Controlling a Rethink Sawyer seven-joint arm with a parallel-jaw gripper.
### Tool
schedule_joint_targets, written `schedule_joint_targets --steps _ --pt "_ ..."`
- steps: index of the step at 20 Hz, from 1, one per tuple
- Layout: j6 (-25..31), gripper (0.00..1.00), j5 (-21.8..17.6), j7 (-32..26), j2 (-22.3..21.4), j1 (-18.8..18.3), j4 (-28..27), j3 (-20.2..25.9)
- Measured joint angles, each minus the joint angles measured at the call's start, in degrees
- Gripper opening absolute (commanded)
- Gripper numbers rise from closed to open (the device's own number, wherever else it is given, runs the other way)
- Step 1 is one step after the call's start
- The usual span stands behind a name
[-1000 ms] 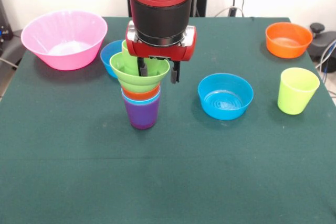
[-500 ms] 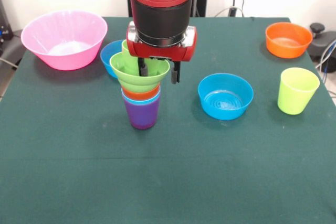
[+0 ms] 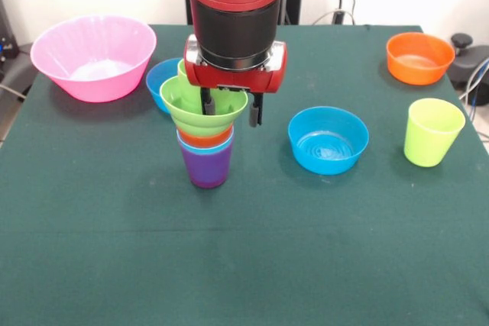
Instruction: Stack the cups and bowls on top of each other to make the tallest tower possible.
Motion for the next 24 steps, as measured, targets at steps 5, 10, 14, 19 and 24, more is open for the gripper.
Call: schedule_joint_targets --steps 5,10,14,19,24 --pt "-0.6 1.0 0.0 0.0 0.0 0.0 0.0 0.1" --pt "-0.9 1.0 0.0 0.0 0.0 0.0 0.0 0.1" --pt "-0.9 1.0 0.0 0.0 0.0 0.0 0.0 0.1" --pt "-0.9 1.0 0.0 0.0 0.0 0.0 0.1 0.1" --pt "-0.9 1.0 0.0 0.0 -0.2 0.0 0.4 0.1"
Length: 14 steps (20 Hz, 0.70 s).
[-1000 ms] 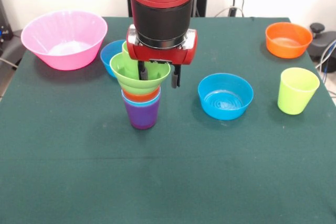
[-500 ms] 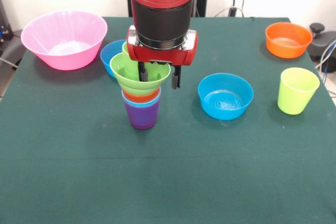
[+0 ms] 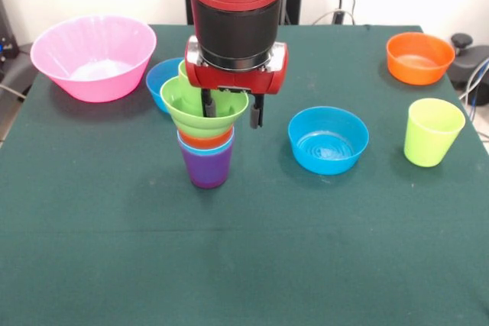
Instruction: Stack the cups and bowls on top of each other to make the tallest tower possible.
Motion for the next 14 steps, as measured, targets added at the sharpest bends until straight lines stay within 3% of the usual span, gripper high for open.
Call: schedule_joint_targets --steps 14 --pt "1.5 1.0 0.0 0.0 -1.4 0.0 1.1 0.0"
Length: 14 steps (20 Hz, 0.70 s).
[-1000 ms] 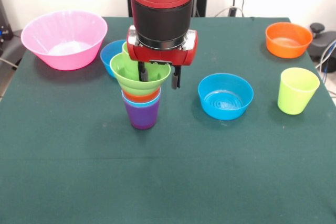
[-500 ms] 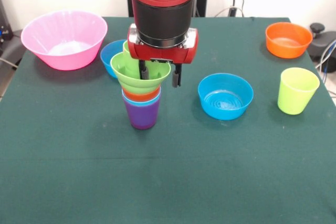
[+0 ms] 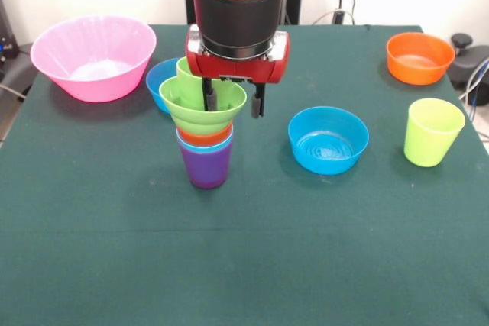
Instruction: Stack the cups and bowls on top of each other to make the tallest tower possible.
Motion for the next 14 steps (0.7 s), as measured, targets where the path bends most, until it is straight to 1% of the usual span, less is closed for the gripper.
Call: schedule_joint_targets --steps 9,14 --pt "3.2 1.0 0.0 0.0 0.0 0.0 -0.2 0.0" --pt "6.5 1.0 0.0 0.0 0.4 0.2 -1.9 0.1"
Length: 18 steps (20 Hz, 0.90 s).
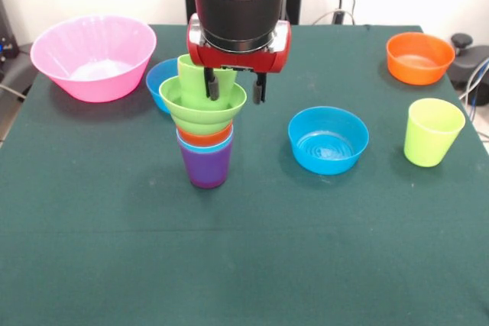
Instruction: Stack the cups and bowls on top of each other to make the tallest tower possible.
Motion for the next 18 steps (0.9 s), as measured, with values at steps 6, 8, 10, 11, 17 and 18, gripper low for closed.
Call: schedule_joint_targets --steps 6,8,10,11,17,18 --pt "2.1 1.0 0.0 0.0 0.1 0.2 -1.7 0.1" --pt "3.3 1.0 0.0 0.0 0.2 0.5 -3.3 0.1" --pt "3.9 1.0 0.0 0.0 0.2 0.6 -4.2 0.2" --pt "4.4 1.0 0.0 0.0 0.2 0.7 -5.3 0.2" --pt "4.6 1.0 0.0 0.0 0.3 1.1 -8.4 0.4" --pt "4.6 1.0 0.0 0.0 0.3 1.1 -8.7 0.4"
